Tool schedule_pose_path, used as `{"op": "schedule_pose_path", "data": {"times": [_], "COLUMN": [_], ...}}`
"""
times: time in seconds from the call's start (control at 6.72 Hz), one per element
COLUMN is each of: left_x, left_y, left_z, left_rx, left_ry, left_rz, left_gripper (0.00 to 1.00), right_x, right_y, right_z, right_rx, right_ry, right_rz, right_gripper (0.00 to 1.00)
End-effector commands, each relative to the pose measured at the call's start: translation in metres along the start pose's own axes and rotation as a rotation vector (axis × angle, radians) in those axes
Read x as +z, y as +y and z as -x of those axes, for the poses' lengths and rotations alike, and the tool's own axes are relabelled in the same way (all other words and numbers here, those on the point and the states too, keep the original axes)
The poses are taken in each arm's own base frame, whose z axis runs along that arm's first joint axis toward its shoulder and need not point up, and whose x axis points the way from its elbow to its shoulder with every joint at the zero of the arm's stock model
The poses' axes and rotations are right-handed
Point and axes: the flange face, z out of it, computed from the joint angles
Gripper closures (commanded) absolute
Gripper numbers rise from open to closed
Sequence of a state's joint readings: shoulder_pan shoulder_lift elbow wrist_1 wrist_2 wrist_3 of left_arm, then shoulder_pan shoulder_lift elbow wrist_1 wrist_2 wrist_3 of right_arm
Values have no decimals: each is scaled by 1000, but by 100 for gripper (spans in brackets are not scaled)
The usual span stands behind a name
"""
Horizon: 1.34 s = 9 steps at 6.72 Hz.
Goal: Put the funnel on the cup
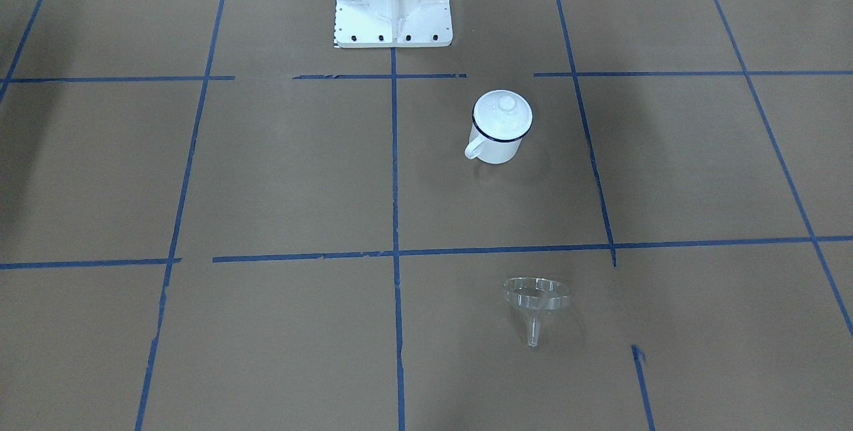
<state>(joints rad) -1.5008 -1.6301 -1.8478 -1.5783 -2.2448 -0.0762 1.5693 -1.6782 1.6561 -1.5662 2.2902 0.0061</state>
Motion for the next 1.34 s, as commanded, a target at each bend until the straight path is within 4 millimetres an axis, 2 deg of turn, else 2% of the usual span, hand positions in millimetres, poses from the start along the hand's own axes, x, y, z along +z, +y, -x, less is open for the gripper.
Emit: {"op": "schedule_pose_path", "data": {"times": [0.0,0.15,0.45,0.6,0.74,1.04,1.19], "left_x": [-8,-9,-12,-11,-5,27,35], "left_y": [-7,-14,-10,-14,-15,7,17], "left_z": [-112,-168,-240,-293,-352,-433,-479], "left_rx": [-1,-48,-62,-75,-110,-119,-126], "left_ry": [69,116,183,232,249,206,146], "left_rz": [-19,-17,-1,18,22,70,89], "left_gripper": [0,0,0,0,0,0,0], "right_x": [-1,0,0,0,0,0,0], "right_y": [-1,0,0,0,0,0,0], "right_z": [1,0,0,0,0,0,0], "right_rx": [-1,0,1,0,0,0,0], "right_ry": [0,0,0,0,0,0,0], "right_rz": [-2,0,1,0,0,0,0], "right_gripper": [0,0,0,0,0,0,0]}}
